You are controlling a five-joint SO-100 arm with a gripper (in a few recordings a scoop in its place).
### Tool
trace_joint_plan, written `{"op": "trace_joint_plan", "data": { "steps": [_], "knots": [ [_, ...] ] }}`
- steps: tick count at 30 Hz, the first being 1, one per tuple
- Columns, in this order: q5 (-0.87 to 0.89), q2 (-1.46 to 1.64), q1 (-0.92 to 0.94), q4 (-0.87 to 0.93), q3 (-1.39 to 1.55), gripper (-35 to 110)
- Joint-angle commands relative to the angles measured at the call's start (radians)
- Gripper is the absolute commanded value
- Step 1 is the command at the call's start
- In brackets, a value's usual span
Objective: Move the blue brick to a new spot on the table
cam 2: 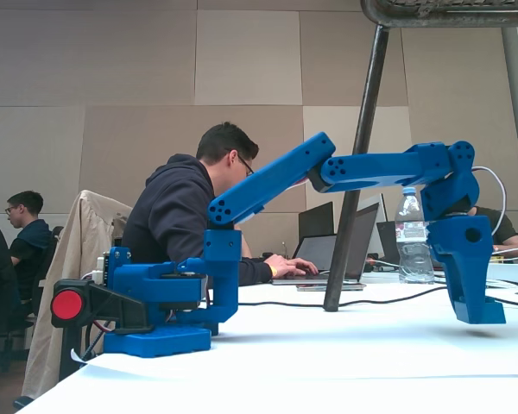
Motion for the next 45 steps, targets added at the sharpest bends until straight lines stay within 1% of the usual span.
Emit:
{"op": "trace_joint_plan", "data": {
  "steps": [1, 8, 12, 15, 20, 23, 28, 30, 34, 35, 39, 45],
  "knots": [
    [0.015, 0.009, 0.008, 0.015, -0.133, 4],
    [0.021, -0.021, 0.031, 0.020, -0.137, 26],
    [0.015, 0.003, 0.046, 0.025, -0.103, 29],
    [0.018, 0.132, 0.049, 0.026, 0.023, 29],
    [0.035, 0.514, 0.028, 0.021, 0.374, 27],
    [0.034, 0.796, -0.009, 0.006, 0.653, 25],
    [0.038, 1.333, -0.104, -0.052, 1.201, 21],
    [0.035, 1.554, -0.147, -0.054, 1.411, 18],
    [0.012, 1.957, -0.198, -0.035, 1.778, 5],
    [0.000, 2.039, -0.196, -0.029, 1.845, 1],
    [-0.103, 2.321, -0.112, -0.028, 2.066, 0],
    [-0.212, 2.447, 0.009, -0.126, 2.226, 0]
  ]
}}
